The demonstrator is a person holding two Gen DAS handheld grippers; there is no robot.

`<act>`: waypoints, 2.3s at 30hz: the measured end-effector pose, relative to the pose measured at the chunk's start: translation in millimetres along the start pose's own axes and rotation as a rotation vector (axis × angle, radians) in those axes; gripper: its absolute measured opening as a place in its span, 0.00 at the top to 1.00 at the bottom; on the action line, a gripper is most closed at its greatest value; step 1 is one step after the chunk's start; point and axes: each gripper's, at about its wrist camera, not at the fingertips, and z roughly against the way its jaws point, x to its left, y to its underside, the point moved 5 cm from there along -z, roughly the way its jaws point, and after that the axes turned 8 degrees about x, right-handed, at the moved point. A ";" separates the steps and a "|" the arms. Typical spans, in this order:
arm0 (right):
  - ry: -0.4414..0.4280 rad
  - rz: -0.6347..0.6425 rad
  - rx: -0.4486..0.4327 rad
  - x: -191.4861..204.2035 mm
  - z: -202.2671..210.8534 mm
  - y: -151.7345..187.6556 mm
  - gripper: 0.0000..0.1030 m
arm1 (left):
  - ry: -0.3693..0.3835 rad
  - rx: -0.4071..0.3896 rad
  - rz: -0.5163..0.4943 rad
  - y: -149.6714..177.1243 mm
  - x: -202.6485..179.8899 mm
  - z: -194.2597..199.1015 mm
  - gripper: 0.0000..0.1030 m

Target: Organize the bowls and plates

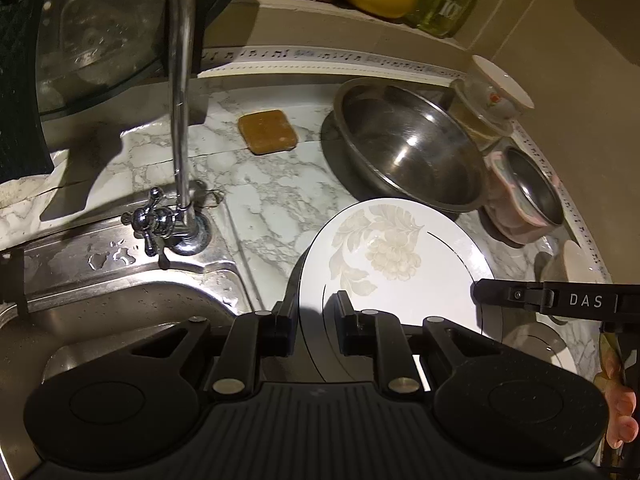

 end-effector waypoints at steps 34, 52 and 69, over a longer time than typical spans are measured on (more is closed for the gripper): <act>0.050 -0.204 -0.097 -86.9 93.0 102.5 0.89 | 0.064 0.078 -0.248 61.3 -126.9 3.8 0.82; 0.078 -0.259 -0.069 -115.6 87.3 133.8 0.90 | 0.077 0.158 -0.278 85.6 -141.6 -26.5 0.83; 0.046 -0.273 -0.072 -124.6 87.0 138.3 0.91 | 0.102 0.168 -0.311 85.0 -142.5 -32.6 0.83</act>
